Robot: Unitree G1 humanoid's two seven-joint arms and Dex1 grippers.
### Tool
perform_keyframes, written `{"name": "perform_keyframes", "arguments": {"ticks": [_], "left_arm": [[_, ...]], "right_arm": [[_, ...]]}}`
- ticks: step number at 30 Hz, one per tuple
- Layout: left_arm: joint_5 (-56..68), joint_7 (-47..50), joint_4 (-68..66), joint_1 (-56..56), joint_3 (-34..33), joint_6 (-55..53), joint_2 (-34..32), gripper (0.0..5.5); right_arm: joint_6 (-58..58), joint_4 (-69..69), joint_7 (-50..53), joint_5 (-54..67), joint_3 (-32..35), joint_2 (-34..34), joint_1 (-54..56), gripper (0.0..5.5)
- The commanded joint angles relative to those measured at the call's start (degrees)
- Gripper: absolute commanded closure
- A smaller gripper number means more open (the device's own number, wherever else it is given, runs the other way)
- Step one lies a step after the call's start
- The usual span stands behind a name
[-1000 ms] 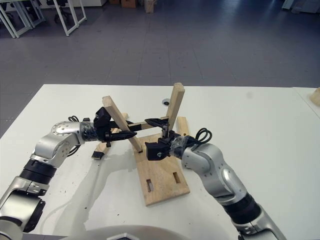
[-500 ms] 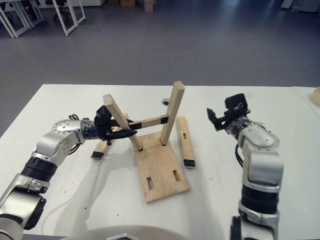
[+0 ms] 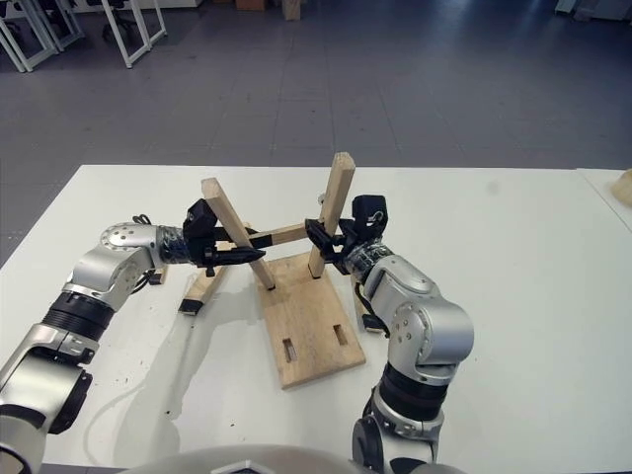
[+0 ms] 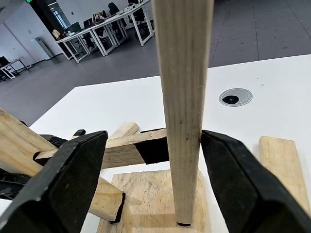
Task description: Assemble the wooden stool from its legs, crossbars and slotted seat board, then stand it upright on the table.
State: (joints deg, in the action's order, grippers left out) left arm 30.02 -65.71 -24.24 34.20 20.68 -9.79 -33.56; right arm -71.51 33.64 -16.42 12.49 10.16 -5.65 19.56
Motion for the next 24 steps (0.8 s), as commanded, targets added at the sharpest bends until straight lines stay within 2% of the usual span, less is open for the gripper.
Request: {"name": "perform_keyframes", "arguments": {"ticks": [1,4,6,9,14,19,22,24], "left_arm": [[-12.0,-8.5,-4.5,-5.6,8.9,3.4,-0.5,3.44],[-12.7,-9.5,-6.4,-6.3,8.9,6.7,-0.9,3.44],[-13.2,-9.4,-8.3,-6.1,8.8,8.1,-0.7,3.44],[-14.0,-9.5,-10.8,-5.2,8.8,9.7,-0.7,3.44],[-14.9,-9.1,-13.1,-4.7,8.9,11.5,-0.1,3.44],[-15.4,-9.6,-13.9,-4.3,9.2,12.4,-0.4,3.44],[-17.1,-10.2,-15.2,-3.6,9.8,16.4,-0.7,3.44],[-17.5,-11.0,-15.9,-3.2,10.2,18.0,-0.5,3.44]], "right_arm": [[2.4,-5.6,-1.2,0.3,3.5,9.7,3.9,2.06],[2.1,-8.3,-3.5,2.3,8.2,16.3,5.1,2.06],[-0.4,-7.8,-6.4,5.3,8.7,19.6,4.5,2.06],[-4.3,-5.6,-10.8,10.1,6.8,23.6,2.0,2.06],[-7.9,-2.4,-14.7,16.2,3.9,26.2,-0.6,2.06],[-7.1,-1.5,-22.9,21.6,3.6,35.1,-6.6,2.06],[4.3,-14.2,-13.2,9.1,2.8,38.0,-4.8,2.06],[12.2,-21.7,-1.3,1.6,4.7,34.7,-0.7,2.06]]}}
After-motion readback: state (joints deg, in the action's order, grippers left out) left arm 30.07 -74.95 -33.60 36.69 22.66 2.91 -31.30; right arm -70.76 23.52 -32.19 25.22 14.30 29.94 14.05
